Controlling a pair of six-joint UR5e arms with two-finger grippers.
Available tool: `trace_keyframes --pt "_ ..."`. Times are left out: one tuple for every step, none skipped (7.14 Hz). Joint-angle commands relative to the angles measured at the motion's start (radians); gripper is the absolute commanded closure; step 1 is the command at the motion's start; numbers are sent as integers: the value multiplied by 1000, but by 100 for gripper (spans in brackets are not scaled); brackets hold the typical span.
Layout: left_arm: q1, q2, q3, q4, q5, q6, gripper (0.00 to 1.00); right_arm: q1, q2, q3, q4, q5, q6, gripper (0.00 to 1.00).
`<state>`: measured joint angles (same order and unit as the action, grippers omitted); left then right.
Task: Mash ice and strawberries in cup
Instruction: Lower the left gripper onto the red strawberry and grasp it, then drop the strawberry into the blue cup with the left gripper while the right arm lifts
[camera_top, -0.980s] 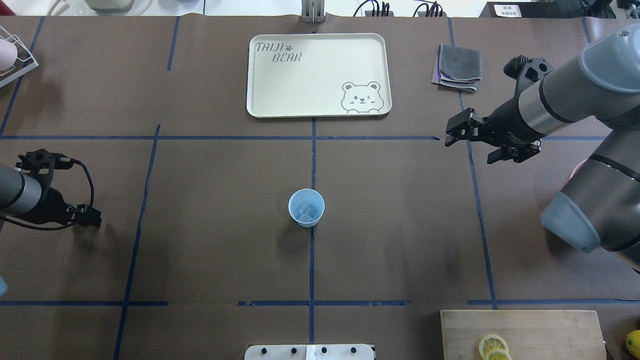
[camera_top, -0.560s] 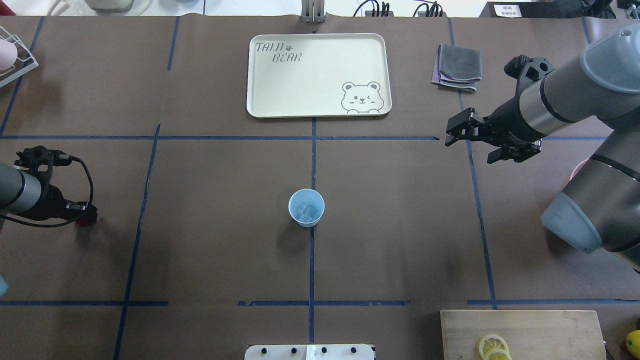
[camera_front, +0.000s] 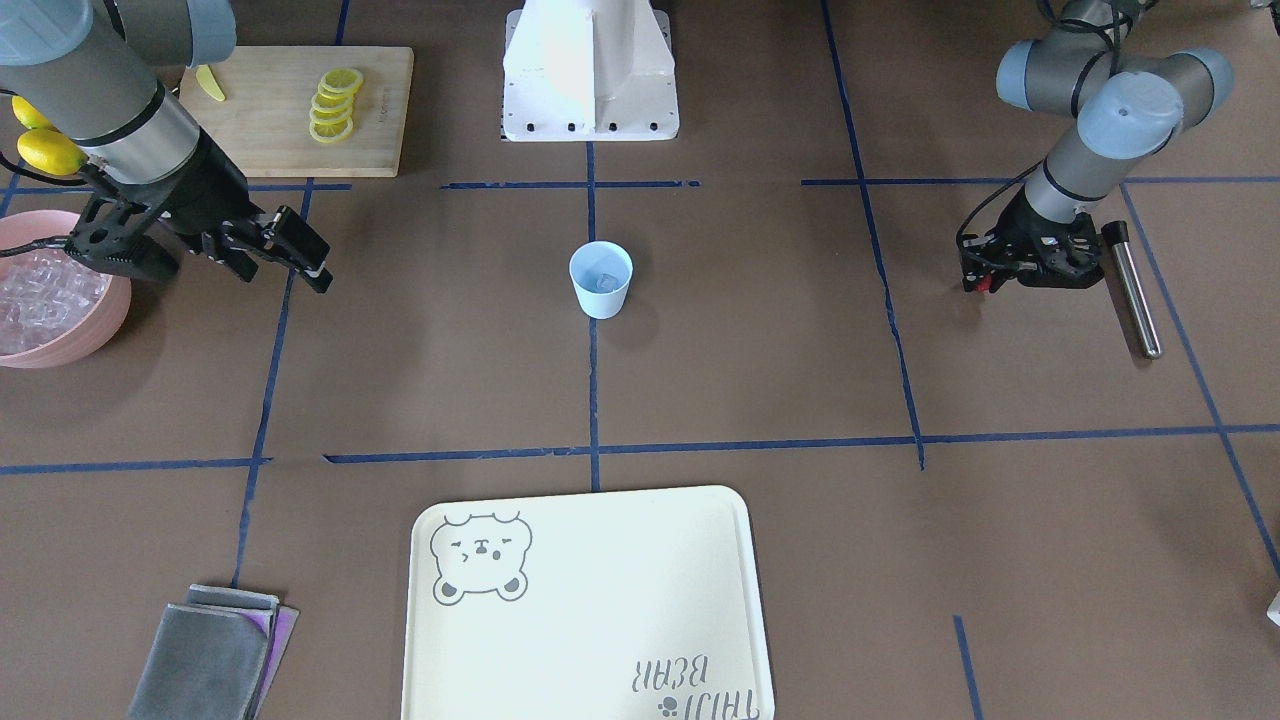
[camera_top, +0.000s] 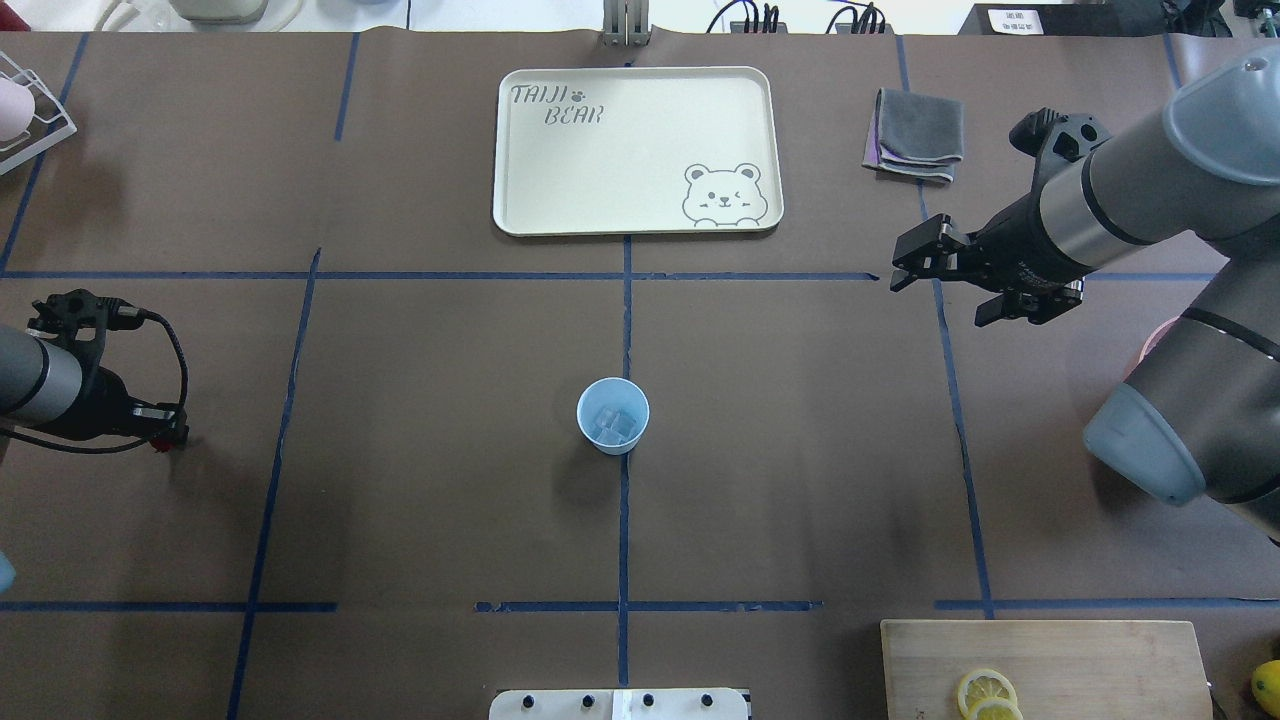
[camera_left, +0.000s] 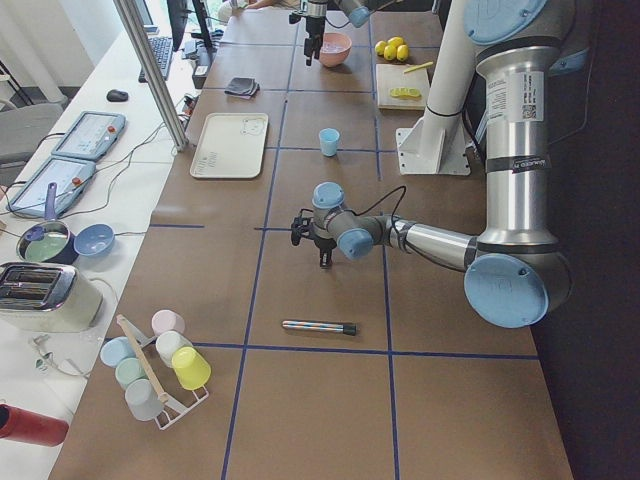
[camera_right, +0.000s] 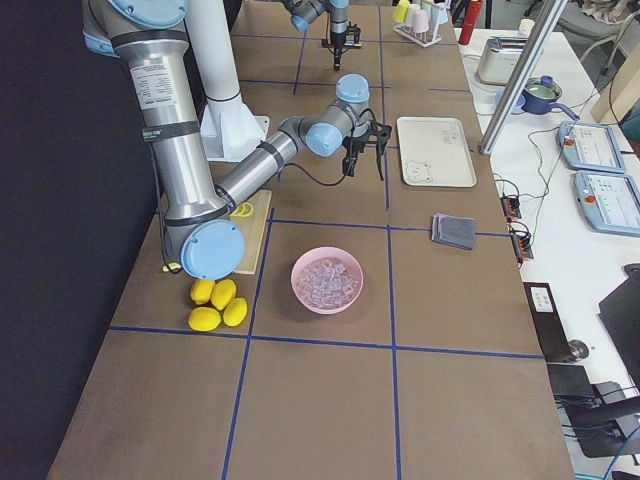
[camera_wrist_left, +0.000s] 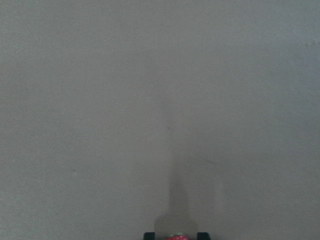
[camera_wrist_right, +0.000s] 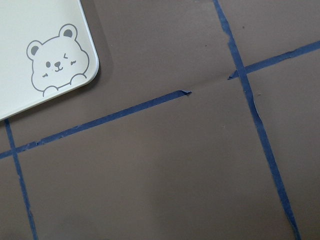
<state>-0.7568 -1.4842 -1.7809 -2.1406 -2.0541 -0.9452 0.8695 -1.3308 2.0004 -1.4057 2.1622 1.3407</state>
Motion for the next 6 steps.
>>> trace_keyframes --pt "1 -62 -92 2 -65 -111 100 52 -54 32 -2 8 -11 1" --pt "1 -168 -103 2 -104 -241 100 118 -115 41 -1 34 -143 1" --pt "13 -289 -98 5 -110 -408 100 185 -164 31 -4 74 -270 1" --pt "95 -401 -83 5 -101 -544 100 241 -200 14 -7 91 -376 1" --pt "162 -515 -43 63 -92 -631 100 275 -243 2 -6 93 -465 1" --pt "178 -659 -26 220 -27 -636 100 305 -266 -6 -6 99 -532 1"
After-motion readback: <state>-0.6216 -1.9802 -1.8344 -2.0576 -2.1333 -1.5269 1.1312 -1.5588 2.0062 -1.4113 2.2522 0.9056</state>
